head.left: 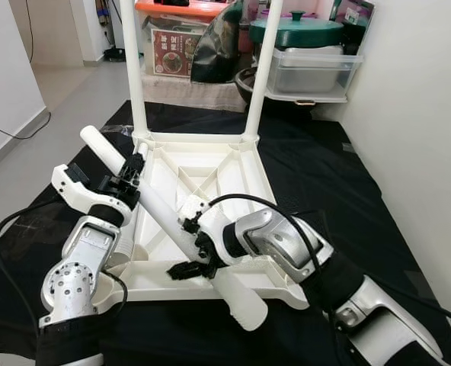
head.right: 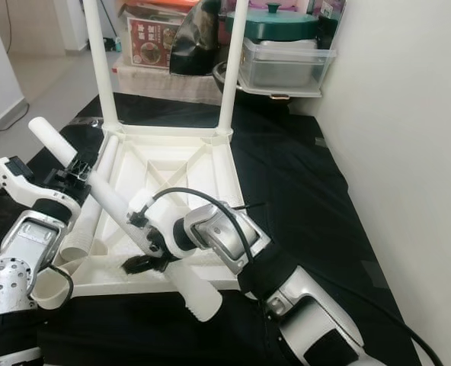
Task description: Building children table
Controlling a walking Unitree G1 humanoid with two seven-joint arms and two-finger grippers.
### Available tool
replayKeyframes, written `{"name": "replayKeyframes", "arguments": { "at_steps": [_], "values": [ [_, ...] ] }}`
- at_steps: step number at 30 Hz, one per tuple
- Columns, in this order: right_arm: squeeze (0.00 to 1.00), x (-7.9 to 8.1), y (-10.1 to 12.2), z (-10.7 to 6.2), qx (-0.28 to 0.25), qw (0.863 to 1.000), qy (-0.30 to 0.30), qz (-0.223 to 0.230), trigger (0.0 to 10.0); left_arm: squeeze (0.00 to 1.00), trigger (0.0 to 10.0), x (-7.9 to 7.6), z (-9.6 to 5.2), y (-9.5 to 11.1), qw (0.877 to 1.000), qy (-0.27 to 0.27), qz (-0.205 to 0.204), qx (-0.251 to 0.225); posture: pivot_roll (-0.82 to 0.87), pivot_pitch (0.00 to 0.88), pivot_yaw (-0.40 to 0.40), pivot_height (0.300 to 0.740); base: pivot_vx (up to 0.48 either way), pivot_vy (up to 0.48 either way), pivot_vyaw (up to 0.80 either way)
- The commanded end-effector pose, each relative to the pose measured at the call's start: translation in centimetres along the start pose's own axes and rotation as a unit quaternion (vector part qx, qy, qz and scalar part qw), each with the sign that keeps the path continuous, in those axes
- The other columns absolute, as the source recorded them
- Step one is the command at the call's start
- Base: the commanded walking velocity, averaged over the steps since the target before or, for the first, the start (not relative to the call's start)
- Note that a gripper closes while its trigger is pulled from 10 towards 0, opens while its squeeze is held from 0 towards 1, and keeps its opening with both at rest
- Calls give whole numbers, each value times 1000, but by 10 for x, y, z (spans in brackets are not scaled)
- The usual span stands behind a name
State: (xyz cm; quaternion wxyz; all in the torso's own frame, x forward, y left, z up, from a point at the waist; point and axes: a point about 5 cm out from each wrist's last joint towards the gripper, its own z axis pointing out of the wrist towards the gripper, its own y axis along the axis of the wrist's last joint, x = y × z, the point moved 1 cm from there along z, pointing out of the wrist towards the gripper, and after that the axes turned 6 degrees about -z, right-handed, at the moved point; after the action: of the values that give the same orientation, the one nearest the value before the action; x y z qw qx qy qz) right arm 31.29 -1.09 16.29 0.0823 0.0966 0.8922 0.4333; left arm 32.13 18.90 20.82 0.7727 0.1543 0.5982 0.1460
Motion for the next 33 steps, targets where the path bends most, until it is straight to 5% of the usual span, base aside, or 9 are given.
{"name": "replayKeyframes", "arguments": {
  "at_steps": [1,13,14,19,21,30,31,33],
  "values": [
    [0,4,-11,9,22,1000,2,1,0,0,10000,-11,1,-1,1000,-22,-5,-8,50,0,-88,740,0,0,0],
    [0,2,-19,8,19,1000,-7,8,0,0,10000,-15,5,-4,999,-24,21,-3,47,0,-73,740,0,0,0],
    [0,1,-18,6,13,1000,-7,11,0,1000,10000,-15,4,-3,999,-27,25,-14,47,0,-70,740,0,0,0],
    [0,-4,-13,-5,-6,1000,-7,13,0,1000,10000,-24,1,-5,997,-67,25,-9,56,0,-73,740,0,0,0],
    [0,-12,-16,-22,-16,1000,-10,3,0,1000,10000,-38,-6,-6,993,-120,9,1,54,0,-71,740,0,0,0],
    [0,-27,-19,-38,-23,999,-40,18,0,1000,10000,-47,-12,-6,987,-157,-13,15,55,0,-72,740,0,0,0],
    [0,-46,-12,-68,-57,994,-84,36,0,0,10000,-51,-23,-16,981,-181,-18,68,47,0,-70,740,0,0,0],
    [0,-51,-9,-77,-67,992,-95,39,0,0,10000,-51,-27,-19,979,-184,-18,82,47,0,-70,740,0,0,0]
  ]
}}
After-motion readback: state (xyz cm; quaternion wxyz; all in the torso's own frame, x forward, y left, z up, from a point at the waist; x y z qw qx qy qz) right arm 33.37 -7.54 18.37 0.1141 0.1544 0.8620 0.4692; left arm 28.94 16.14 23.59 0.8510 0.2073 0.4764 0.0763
